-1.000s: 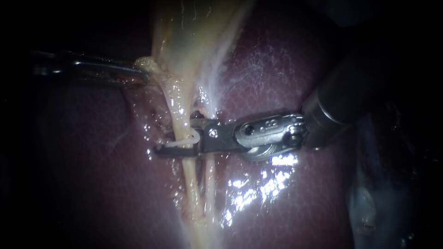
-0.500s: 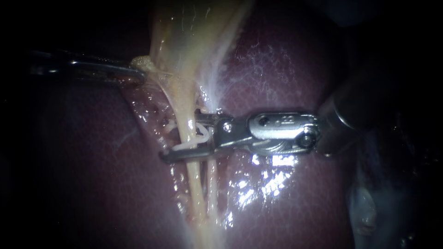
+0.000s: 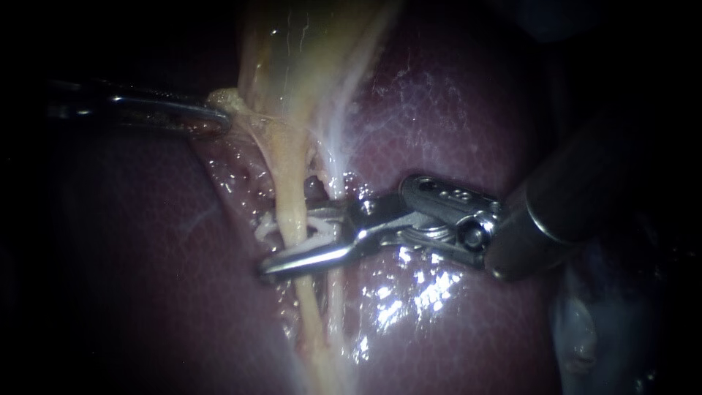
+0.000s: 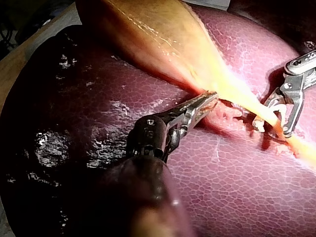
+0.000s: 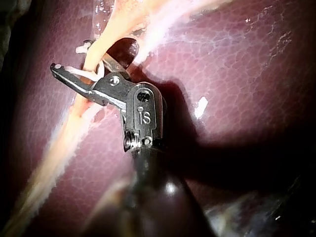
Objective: Clipping first clip left tube
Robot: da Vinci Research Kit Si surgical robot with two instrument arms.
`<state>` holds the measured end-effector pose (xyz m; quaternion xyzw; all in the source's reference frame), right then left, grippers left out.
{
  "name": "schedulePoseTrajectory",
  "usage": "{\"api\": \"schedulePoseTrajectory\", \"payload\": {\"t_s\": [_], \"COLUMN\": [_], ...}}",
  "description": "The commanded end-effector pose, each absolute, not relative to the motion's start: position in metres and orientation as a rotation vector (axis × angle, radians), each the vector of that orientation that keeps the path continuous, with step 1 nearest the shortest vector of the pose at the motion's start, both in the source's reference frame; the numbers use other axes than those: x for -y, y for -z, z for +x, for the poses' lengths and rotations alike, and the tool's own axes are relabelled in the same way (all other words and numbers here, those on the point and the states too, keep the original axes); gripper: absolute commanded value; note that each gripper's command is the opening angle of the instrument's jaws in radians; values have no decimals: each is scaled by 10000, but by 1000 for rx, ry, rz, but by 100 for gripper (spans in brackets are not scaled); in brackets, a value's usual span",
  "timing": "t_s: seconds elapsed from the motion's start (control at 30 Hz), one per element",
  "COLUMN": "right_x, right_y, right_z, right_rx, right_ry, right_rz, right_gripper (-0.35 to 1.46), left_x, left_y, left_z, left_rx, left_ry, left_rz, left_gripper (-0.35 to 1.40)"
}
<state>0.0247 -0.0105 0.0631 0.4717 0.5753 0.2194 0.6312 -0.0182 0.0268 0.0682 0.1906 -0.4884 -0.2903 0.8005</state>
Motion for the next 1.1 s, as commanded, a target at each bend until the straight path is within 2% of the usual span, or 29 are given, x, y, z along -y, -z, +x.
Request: {"api": "schedulePoseTrajectory", "payload": {"t_s": [0.03, 0.27, 0.67, 0.77, 0.9, 1.03, 1.1], "right_x": [110, 139, 153, 153, 152, 151, 150], "right_y": [-633, -634, -635, -635, -635, -637, -639], "right_z": [247, 250, 242, 241, 242, 243, 242], "right_rx": [-1313, -1284, -1264, -1265, -1265, -1265, -1262], "right_ry": [-498, -479, -488, -488, -488, -489, -493], "right_rz": [1086, 1154, 1179, 1179, 1178, 1178, 1182], "right_gripper": [48, 48, 41, 30, 5, -11, -35], "left_x": [-268, -268, -267, -267, -267, -267, -267], "left_y": [-682, -681, -681, -681, -681, -681, -681], "left_z": [-182, -182, -181, -181, -181, -181, -181], "left_rx": [1047, 1047, 1047, 1047, 1047, 1047, 1047], "left_ry": [623, 623, 623, 623, 623, 623, 623], "left_rz": [409, 408, 408, 408, 408, 408, 408], "left_gripper": [-35, -35, -35, -35, -35, -35, -35]}}
